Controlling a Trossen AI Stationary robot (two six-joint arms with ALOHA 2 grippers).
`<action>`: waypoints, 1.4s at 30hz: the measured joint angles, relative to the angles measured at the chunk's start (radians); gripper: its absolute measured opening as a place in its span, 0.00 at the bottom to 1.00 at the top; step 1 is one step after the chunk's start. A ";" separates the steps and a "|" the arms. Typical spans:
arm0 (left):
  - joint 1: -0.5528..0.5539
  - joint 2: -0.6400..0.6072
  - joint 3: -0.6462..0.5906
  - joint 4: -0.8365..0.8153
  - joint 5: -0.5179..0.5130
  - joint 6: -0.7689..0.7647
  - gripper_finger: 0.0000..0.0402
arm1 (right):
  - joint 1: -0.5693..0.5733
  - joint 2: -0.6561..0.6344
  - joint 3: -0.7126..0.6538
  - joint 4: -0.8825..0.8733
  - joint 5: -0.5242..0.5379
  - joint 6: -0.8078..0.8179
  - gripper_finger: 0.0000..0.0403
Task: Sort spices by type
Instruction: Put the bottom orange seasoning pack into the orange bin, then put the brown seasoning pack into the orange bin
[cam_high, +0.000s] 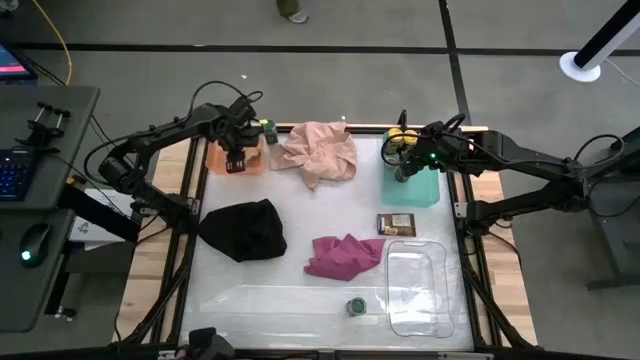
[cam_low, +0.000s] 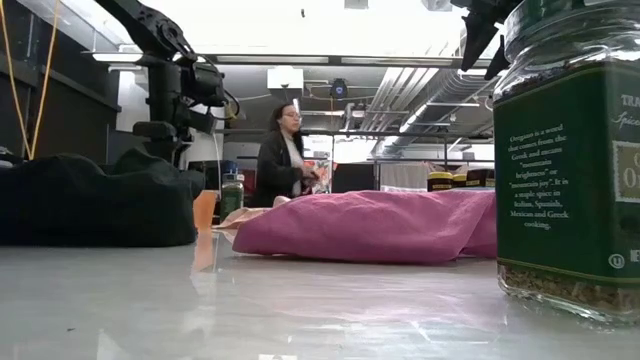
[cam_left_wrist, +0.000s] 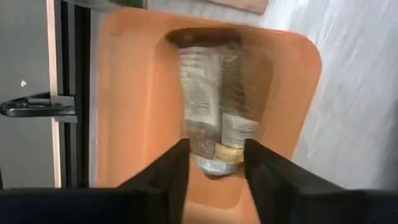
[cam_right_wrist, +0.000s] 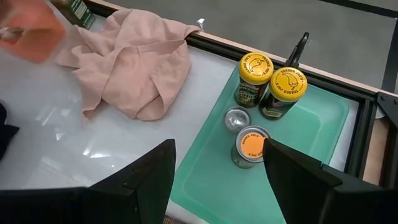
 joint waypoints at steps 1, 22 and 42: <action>-0.003 0.000 0.000 -0.001 0.000 -0.002 0.40 | 0.000 0.000 0.000 0.000 0.000 -0.001 0.59; -0.102 -0.311 0.069 0.191 0.419 -0.715 0.61 | 0.113 0.010 -0.499 0.466 -0.566 0.315 0.59; -0.236 -0.406 0.068 0.357 0.292 -0.819 0.61 | 0.206 0.550 -0.227 0.280 -0.431 0.529 0.48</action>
